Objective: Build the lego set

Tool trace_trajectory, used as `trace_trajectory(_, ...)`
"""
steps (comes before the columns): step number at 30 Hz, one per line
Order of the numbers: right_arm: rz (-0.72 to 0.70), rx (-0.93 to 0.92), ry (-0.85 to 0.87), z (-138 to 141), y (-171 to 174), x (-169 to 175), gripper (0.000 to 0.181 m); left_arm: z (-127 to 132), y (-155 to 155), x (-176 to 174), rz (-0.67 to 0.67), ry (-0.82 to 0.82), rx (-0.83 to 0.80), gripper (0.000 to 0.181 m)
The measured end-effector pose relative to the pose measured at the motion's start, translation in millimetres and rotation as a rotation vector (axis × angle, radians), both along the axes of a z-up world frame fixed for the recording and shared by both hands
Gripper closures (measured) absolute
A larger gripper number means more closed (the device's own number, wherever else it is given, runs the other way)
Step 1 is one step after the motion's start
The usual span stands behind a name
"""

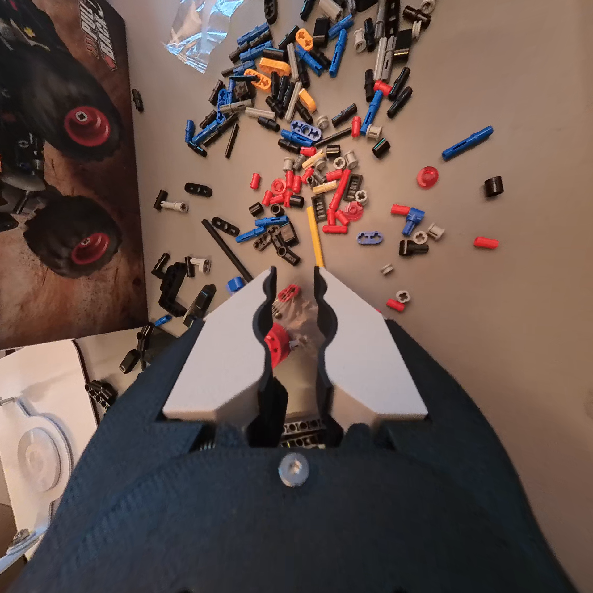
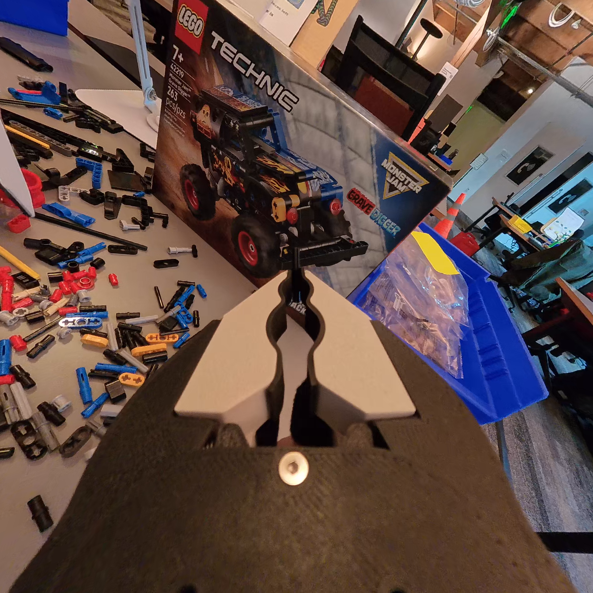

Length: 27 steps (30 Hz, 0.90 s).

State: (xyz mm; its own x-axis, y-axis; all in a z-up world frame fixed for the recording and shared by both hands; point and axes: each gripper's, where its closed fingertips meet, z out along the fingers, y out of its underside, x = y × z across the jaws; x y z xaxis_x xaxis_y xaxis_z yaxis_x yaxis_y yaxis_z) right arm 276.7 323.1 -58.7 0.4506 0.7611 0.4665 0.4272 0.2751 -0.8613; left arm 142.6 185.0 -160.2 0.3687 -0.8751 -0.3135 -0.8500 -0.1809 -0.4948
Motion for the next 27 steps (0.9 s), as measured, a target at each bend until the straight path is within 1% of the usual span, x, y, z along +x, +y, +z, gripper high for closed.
trace_trajectory(16,0.002,-0.004,-0.005,-1.8,-0.1,-0.5,0.178,8.5,-16.0,-24.1,-0.001,0.043,-0.087,0.148)
trace_trajectory(22,0.004,-0.005,-0.007,-2.3,-0.5,-1.0,0.178,24.5,-14.4,-41.5,0.035,0.028,-0.076,0.148)
trace_trajectory(27,0.007,-0.007,-0.012,-3.8,-0.8,-1.8,0.178,32.4,-13.8,-60.1,0.072,0.044,-0.074,0.15)
